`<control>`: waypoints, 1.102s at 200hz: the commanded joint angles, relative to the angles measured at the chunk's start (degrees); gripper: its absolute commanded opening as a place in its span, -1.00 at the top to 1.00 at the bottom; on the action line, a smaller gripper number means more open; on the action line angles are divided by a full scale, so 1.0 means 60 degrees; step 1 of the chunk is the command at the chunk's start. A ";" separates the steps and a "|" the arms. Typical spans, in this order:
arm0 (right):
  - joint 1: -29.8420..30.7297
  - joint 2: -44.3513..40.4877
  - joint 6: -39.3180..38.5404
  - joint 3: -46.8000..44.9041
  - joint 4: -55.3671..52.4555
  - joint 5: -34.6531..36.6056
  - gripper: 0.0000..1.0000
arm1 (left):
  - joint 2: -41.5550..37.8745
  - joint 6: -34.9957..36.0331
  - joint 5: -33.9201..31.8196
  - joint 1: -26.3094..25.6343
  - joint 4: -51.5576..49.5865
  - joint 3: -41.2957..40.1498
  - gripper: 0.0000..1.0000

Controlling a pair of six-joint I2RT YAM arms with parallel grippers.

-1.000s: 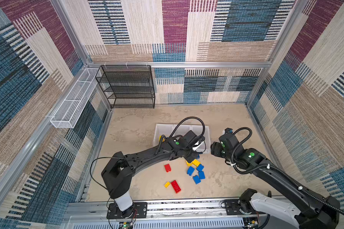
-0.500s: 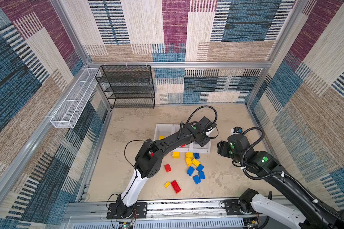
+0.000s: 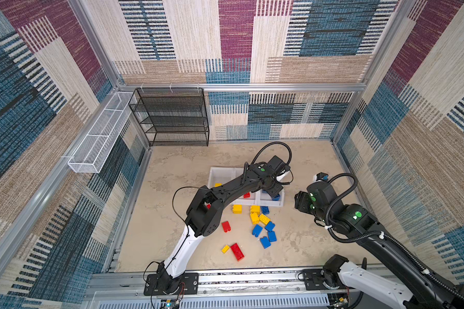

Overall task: Sort the legos into containers by color
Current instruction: Place the lego in the container, then pick up the lego from the center of the table.

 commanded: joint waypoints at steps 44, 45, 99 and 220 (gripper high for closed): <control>-0.0001 0.0309 0.0049 -0.0054 0.0135 -0.0154 -0.35 | -0.3469 -0.1141 0.0367 0.0626 0.1380 -0.3538 -0.28; -0.0003 0.0328 0.0041 -0.0059 0.0147 -0.0178 -0.35 | -0.3532 -0.1162 0.0367 0.0627 0.1401 -0.3616 -0.28; 0.0000 0.1378 -0.0273 -0.0481 0.1304 -0.1079 -0.33 | -0.6874 -0.2124 -0.0191 0.1001 0.1814 -0.7513 -0.29; 0.1700 0.5221 -0.0405 -0.0269 0.3821 -0.2521 -0.21 | -1.1463 -0.4626 -0.1301 0.1082 0.1981 -1.1981 -0.35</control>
